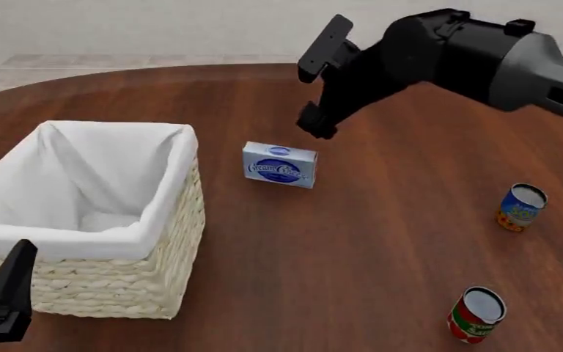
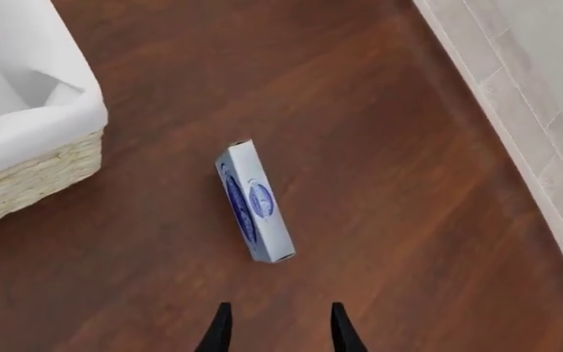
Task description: Pick up the cream cheese box, and put it in the basket.
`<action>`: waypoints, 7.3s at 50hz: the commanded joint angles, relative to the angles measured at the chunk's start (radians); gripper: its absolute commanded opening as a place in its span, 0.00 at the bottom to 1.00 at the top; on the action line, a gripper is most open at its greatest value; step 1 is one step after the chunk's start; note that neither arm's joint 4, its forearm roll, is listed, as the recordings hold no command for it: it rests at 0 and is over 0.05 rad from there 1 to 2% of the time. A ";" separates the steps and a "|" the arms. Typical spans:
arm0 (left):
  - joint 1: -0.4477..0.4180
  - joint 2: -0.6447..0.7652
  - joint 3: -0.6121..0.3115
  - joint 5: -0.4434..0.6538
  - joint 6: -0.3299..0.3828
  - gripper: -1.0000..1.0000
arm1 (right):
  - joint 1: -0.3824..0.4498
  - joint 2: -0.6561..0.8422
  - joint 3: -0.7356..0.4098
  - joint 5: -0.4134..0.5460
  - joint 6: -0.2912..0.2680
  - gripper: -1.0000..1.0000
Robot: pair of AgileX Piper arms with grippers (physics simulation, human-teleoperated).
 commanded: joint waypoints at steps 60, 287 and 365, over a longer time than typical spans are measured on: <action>0.000 0.000 0.000 0.000 0.000 1.00 | 0.029 0.389 -0.204 -0.002 -0.180 1.00; 0.000 0.000 0.000 0.000 0.000 1.00 | 0.352 -0.103 -0.477 0.122 0.309 0.00; 0.000 0.000 0.000 0.000 0.000 1.00 | 0.552 0.114 -0.113 -0.436 0.481 0.00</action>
